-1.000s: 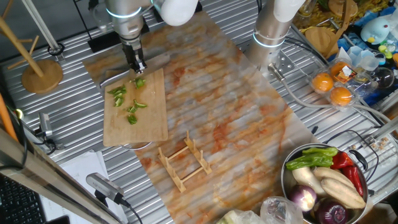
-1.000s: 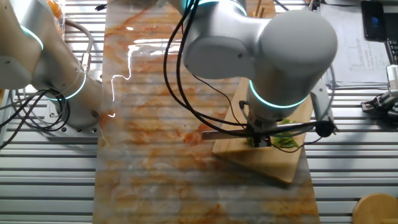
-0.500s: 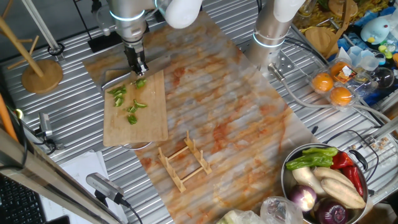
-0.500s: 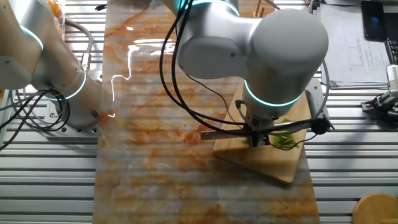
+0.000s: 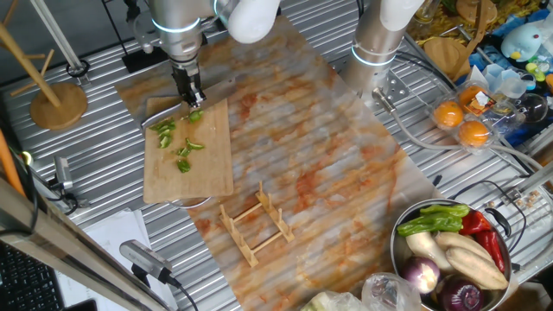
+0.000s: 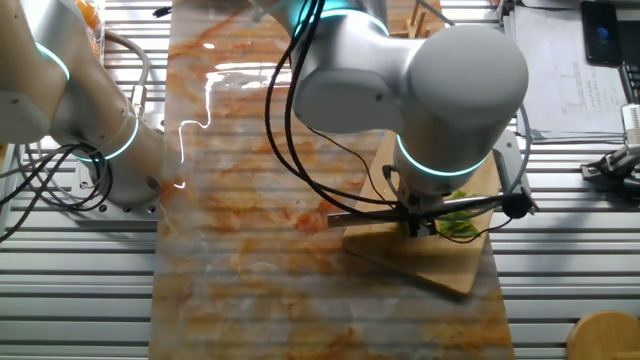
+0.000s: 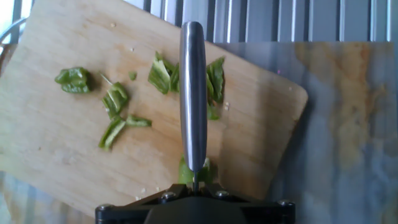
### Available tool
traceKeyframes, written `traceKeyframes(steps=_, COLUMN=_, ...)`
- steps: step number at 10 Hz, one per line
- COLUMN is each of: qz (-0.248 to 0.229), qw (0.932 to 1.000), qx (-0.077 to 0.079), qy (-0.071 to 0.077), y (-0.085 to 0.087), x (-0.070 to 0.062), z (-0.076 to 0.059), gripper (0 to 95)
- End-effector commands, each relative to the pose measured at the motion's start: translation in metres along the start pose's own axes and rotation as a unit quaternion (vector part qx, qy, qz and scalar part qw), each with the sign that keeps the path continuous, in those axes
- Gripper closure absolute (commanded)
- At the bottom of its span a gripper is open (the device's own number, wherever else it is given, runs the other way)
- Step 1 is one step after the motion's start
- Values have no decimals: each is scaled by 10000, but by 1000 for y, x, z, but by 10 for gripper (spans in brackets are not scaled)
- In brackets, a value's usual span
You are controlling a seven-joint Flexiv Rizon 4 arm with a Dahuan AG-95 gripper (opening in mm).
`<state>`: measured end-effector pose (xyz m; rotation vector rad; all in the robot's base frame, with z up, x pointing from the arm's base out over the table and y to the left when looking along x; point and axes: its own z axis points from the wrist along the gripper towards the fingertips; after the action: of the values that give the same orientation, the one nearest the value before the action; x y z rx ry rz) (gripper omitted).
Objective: Chop the chili peppers
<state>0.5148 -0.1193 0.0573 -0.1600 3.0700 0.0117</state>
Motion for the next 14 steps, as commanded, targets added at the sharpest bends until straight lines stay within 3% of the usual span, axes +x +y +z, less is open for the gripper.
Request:
traceKeyframes(steps=1, qz=-64, qw=10000, qx=-20, qy=-10, y=-2, x=-3, z=8, gripper=950)
traceKeyframes(steps=2, qz=-39, qw=9999, qx=-132, qy=31, y=-2, x=-3, z=9, gripper=950)
traceKeyframes(steps=5, qz=-170, qw=9998, qx=-30, qy=17, y=-2, x=-5, z=8, gripper=950)
traceKeyframes(steps=9, qz=-306, qw=9995, qx=-15, qy=9, y=-1, x=-17, z=-1, gripper=950)
traceKeyframes(steps=11, qz=-434, qw=9989, qx=16, qy=-185, y=0, x=-20, z=-2, gripper=950)
traceKeyframes(steps=12, qz=-475, qw=9986, qx=14, qy=-217, y=1, x=-19, z=-6, gripper=950)
traceKeyframes(steps=14, qz=-672, qw=9975, qx=66, qy=-198, y=8, x=-18, z=-29, gripper=950)
